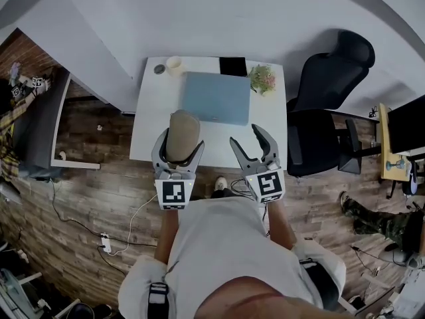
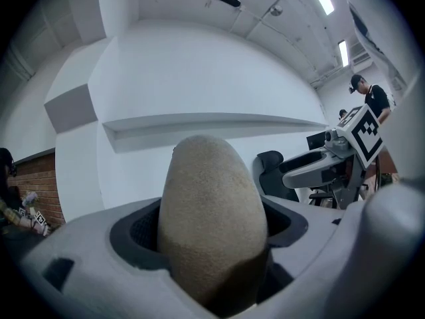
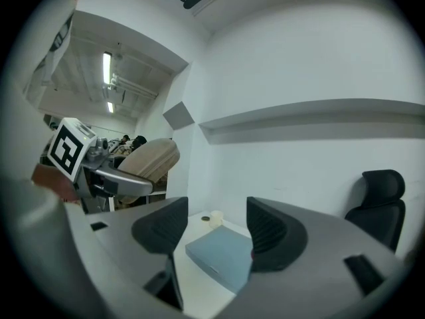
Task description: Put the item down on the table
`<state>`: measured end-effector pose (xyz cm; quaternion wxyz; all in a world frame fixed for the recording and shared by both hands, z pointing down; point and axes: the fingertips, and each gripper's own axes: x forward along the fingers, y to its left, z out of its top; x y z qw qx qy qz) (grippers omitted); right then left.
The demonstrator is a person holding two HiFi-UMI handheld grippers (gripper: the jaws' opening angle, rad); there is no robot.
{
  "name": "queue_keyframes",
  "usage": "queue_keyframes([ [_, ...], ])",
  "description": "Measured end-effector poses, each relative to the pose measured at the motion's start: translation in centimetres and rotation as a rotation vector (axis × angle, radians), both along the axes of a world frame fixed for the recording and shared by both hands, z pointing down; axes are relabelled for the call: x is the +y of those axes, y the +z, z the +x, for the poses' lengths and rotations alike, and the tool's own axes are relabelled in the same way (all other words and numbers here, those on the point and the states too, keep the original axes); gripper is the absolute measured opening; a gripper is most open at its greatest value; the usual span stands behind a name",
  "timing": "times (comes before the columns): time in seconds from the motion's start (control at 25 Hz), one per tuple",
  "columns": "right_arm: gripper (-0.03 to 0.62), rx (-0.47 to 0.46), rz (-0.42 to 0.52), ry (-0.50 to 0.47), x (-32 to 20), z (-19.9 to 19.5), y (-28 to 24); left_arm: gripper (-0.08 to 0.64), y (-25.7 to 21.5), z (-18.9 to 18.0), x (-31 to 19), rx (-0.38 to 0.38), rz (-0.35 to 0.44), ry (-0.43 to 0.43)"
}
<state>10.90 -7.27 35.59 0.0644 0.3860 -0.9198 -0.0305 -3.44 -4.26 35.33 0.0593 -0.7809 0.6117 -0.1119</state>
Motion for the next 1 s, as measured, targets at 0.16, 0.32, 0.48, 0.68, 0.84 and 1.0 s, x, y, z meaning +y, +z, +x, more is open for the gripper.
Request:
queue_keyframes([
  [0.16, 0.278, 0.000, 0.000, -0.012, -1.1, 0.4, 0.0, 0.405, 0.0, 0.5, -0.7, -0.007, -0.004, -0.006],
  [0.32, 0.275, -0.005, -0.008, -0.027, -2.0, -0.2, 0.2, 0.405, 0.1, 0.1, -1.6, -0.008, -0.010, -0.020],
  [0.48, 0.275, 0.004, -0.028, -0.035, -2.8, -1.1, 0.4, 0.405, 0.6, -0.5, -2.5, -0.006, -0.022, -0.019],
  [0.68, 0.273, 0.007, -0.032, -0.001, -4.3, -1.5, 0.8, 0.405, 1.3, -1.2, -4.1, 0.001, -0.039, 0.009],
  [0.84, 0.270, 0.011, -0.035, 0.048, -5.8, -1.8, 1.2, 0.405, 1.5, -1.8, -6.3, 0.007, -0.039, 0.051],
  [1.0, 0.268, 0.026, -0.052, 0.087, -7.3, -3.0, 1.1, 0.405, 1.2, -2.7, -8.2, 0.039, -0.057, 0.085],
])
